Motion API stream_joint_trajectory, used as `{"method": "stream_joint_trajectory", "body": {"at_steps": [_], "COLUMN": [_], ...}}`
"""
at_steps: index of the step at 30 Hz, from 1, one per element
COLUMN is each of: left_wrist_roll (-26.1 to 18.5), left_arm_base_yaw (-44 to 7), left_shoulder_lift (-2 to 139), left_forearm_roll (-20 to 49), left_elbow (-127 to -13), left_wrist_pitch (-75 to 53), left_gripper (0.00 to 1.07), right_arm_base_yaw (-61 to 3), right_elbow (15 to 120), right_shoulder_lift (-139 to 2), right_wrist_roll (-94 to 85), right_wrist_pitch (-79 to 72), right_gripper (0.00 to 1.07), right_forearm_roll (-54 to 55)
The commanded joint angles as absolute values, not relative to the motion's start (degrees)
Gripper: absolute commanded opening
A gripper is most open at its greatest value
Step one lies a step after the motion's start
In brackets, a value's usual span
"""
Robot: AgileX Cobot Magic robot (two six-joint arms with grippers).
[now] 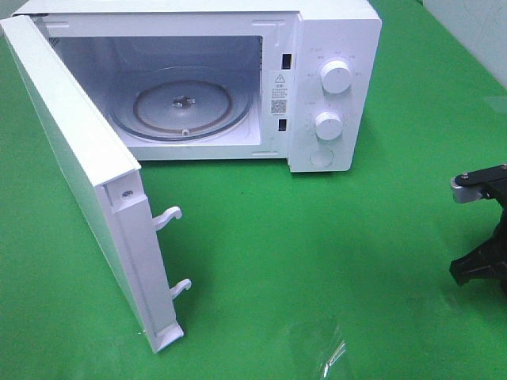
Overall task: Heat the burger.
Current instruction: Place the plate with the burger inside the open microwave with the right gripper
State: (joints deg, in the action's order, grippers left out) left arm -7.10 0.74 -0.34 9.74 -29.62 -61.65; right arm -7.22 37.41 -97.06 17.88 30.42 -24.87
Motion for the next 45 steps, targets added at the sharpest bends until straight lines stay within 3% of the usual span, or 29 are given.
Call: {"method": "stream_joint_trajectory", "body": {"at_steps": [1, 13, 40, 45], "left_wrist_roll": [-7.05, -7.05, -7.05, -7.05], "left_arm_base_yaw": [0.86, 0.86, 0.86, 0.86], "left_shoulder_lift": [-0.46, -0.46, -0.46, -0.46], "left_forearm_roll": [10.20, 10.20, 10.20, 10.20], "left_elbow": [-29.62, -29.62, -29.62, -29.62], "left_wrist_pitch": [-61.59, -61.59, -61.59, -61.59], "left_gripper": [0.89, 0.89, 0.89, 0.89], "right_arm_base_yaw": [-8.42, -14.55, -15.24, -19.71], "right_elbow": [37.13, 37.01, 32.37, 32.37], "right_shoulder_lift": [-96.66, -94.71, -74.71, -71.96], "right_wrist_roll": [19.60, 26.07, 30.08, 30.08], "right_wrist_pitch": [31.74, 35.81, 41.14, 44.35], "right_gripper": [0.00, 0.00, 0.00, 0.00], "right_forearm_roll": [-26.13, -32.89, -37.59, -39.42]}}
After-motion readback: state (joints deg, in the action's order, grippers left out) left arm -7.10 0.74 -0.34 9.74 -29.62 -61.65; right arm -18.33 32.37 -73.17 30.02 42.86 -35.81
